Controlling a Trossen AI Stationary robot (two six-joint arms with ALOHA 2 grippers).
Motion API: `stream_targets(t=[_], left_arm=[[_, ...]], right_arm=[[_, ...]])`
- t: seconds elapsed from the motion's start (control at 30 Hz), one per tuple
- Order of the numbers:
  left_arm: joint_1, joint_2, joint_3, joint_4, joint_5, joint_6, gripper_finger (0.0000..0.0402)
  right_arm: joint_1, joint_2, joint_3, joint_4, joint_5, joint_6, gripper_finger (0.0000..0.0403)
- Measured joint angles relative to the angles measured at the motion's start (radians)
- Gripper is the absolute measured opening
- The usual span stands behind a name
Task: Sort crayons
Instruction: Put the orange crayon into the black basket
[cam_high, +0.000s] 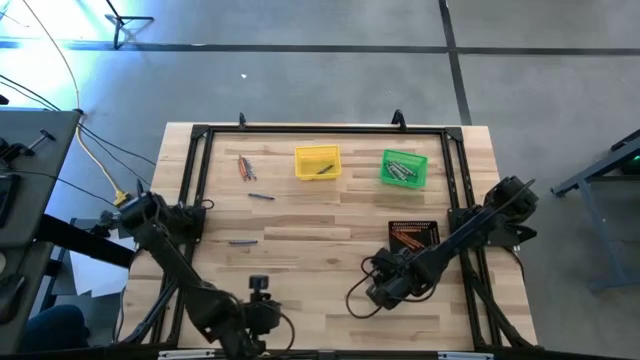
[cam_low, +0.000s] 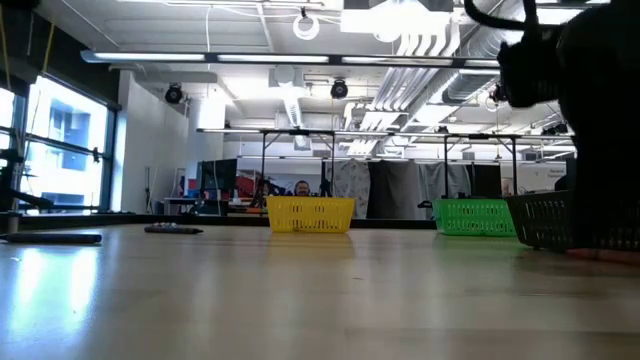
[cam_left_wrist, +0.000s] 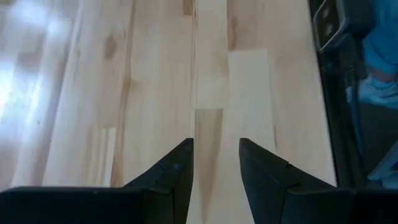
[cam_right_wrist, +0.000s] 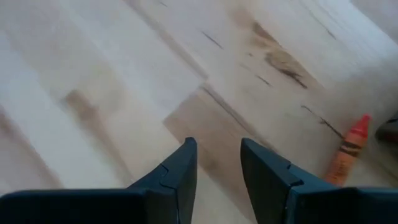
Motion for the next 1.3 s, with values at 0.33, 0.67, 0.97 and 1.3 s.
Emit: stream_targets(t=[0.33,0.67,0.97,1.3], left_arm=[[-0.029,-0.033,0.0,0.002,-0.071,-0.017,0.0115],[-0.044,-0.033,0.0,0.002,-0.083,-0.024,0.0115],[-0.051,-0.033,0.0,0.003,-0.082,-0.044,0.0115],[-0.051,-0.033,0.0,0.004,-0.082,-0.043,0.0115]], right_arm=[[0.039,-0.001,0.124,-0.448,-0.038,0.147,0.0119],[0.057,-0.002,0.049,-0.416,-0.068,0.205,0.0119],[0.055,-0.002,-0.031,-0.353,-0.105,0.205,0.0119],[0.055,-0.006,-0.065,-0.278,-0.097,0.199,0.0119]])
